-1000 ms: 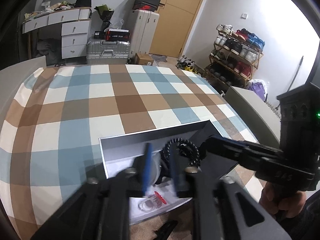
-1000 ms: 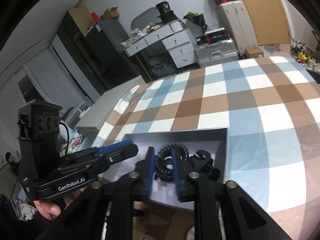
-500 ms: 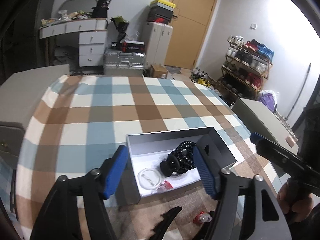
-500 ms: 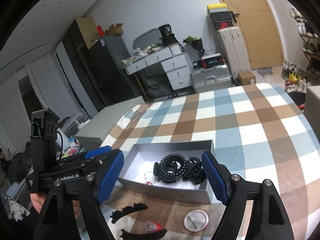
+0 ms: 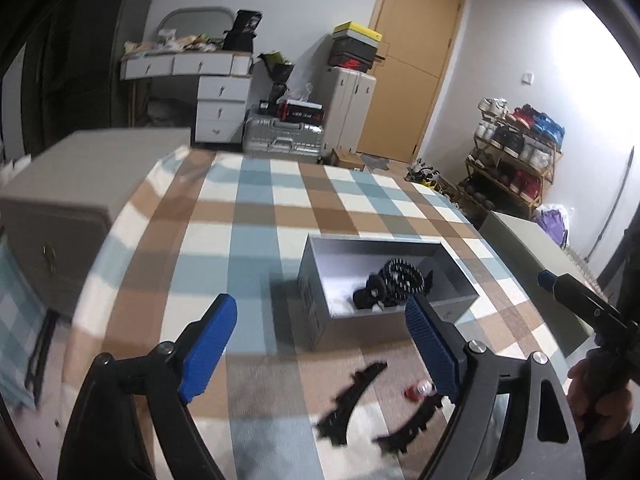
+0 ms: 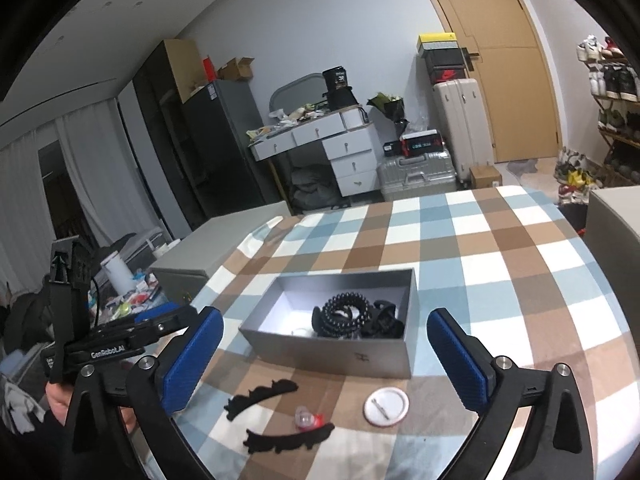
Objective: Organize jewelry
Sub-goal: 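Lift both tools out of the box toward the remaining items, then grasp the white pin badge with red rim with the right tool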
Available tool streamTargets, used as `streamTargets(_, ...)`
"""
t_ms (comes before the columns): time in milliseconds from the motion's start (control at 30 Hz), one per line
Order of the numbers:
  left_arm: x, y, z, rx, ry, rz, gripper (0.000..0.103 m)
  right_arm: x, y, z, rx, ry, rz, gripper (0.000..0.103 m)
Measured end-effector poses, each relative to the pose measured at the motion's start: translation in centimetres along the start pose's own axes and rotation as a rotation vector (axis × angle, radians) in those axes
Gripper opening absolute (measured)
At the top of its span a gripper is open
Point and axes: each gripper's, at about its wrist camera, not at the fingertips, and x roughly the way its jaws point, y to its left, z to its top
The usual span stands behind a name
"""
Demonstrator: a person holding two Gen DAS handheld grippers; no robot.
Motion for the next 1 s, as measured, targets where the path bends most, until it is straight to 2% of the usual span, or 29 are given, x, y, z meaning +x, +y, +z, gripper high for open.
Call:
streamTargets(167,-0.1,-0.6,-1.9,-0.002,0.017,-0.002,0.083,-0.4,0.4,-1.6,-0.022,0.009,-0.036,0.103)
streamTargets(333,0.3,-1.7,-3.9,0.002,0.067,-0.024,0.084,-0.3,0.2,-3.4,-0.022,0.048,-0.047,0.103)
streamTargets(633,0.3,-4.1,-6.1,0.082,0.122,-0.050,0.086,0.2,-1.2,-6.8,0.044,0.150,-0.069,0.103)
streamTargets(733,0.2,-4.5,-6.6,0.086,0.136,-0.064,0.095,0.3,-1.4,-7.1,0.044,0.171,-0.078,0.103)
streamTargets(1000,-0.3,-4.4,-6.9,0.076,0.116,-0.027,0.098,1.5,-2.6,-6.1,0.040,0.228,-0.143,0.103)
